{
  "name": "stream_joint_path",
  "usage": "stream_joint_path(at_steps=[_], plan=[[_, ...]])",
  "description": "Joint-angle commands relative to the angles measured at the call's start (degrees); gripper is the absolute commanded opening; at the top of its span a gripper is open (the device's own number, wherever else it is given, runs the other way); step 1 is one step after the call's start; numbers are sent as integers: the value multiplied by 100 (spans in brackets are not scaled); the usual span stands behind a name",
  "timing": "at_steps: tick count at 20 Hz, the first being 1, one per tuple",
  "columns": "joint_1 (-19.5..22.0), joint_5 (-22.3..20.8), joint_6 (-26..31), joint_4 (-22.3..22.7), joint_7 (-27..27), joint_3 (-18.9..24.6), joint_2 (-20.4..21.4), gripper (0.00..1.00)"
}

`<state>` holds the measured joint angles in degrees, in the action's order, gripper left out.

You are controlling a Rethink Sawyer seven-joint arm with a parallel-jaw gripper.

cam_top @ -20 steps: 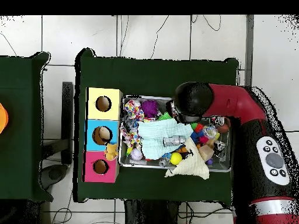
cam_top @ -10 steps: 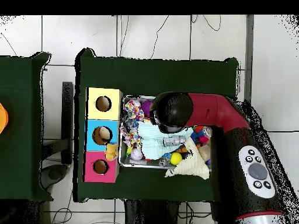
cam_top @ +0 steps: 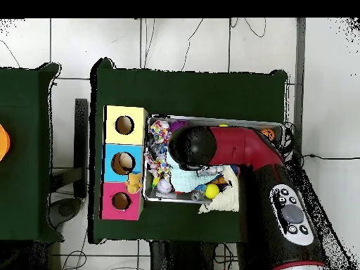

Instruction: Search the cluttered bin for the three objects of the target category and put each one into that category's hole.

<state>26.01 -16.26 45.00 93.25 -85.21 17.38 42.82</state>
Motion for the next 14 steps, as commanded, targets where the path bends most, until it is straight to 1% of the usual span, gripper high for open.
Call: stream_joint_path(at_steps=[1,4,6,9,12,14], plan=[[-314,406,-558,876,-1753,-373,-83,0],[-583,557,-573,831,-1918,-524,-87,0],[-663,640,-584,855,-1925,-576,-62,0],[-736,774,-493,940,-1863,-643,90,0],[-897,945,-472,1048,-1935,-717,241,0],[-1043,1034,-509,1065,-2030,-784,252,0]])
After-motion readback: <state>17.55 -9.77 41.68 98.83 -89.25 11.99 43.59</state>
